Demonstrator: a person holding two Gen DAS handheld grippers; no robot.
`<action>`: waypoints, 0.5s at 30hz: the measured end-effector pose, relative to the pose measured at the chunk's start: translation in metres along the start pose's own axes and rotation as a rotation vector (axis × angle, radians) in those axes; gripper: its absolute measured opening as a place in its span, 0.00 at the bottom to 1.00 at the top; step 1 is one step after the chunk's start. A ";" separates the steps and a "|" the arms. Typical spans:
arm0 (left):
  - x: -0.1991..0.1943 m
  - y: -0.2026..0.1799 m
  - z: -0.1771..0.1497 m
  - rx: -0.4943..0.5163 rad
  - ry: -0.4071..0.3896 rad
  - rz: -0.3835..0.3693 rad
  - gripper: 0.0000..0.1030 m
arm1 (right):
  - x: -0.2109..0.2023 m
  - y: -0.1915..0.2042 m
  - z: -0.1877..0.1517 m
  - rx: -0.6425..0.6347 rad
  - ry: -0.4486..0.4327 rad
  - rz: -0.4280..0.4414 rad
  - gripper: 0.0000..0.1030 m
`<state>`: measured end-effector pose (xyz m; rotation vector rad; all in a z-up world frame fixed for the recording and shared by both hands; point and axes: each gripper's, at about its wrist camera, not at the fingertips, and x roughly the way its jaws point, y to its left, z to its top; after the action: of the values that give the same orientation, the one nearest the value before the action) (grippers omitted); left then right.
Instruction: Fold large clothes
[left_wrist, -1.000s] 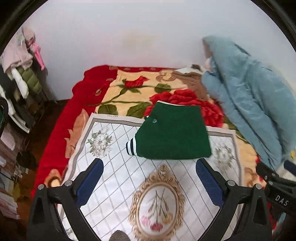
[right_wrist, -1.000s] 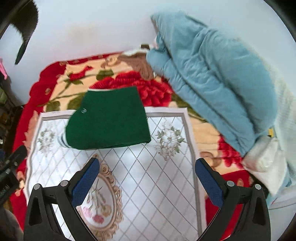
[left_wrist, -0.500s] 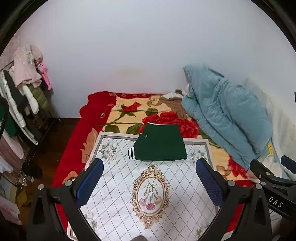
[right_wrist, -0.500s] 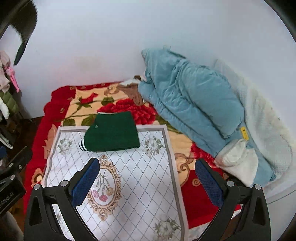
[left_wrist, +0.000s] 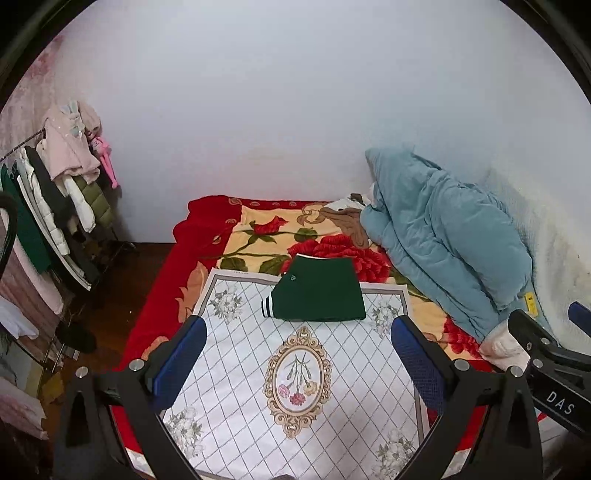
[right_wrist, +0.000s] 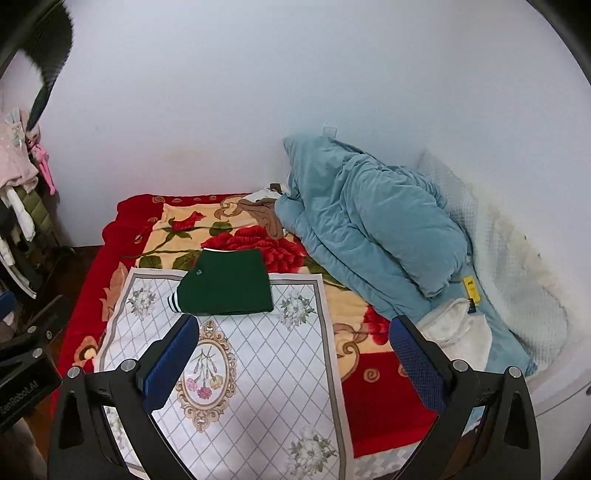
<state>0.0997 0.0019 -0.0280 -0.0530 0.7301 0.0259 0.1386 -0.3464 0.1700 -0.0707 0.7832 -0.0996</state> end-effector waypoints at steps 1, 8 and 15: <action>-0.002 -0.001 0.001 -0.001 -0.001 0.007 0.99 | -0.002 -0.002 0.001 -0.003 -0.001 0.006 1.00; -0.015 -0.008 0.006 0.006 -0.033 0.035 1.00 | -0.013 -0.004 0.011 -0.031 -0.008 -0.005 1.00; -0.021 -0.008 0.008 -0.013 -0.046 0.045 1.00 | -0.018 -0.010 0.021 -0.014 -0.019 0.027 1.00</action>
<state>0.0898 -0.0058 -0.0079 -0.0481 0.6850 0.0748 0.1396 -0.3532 0.1983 -0.0742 0.7660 -0.0676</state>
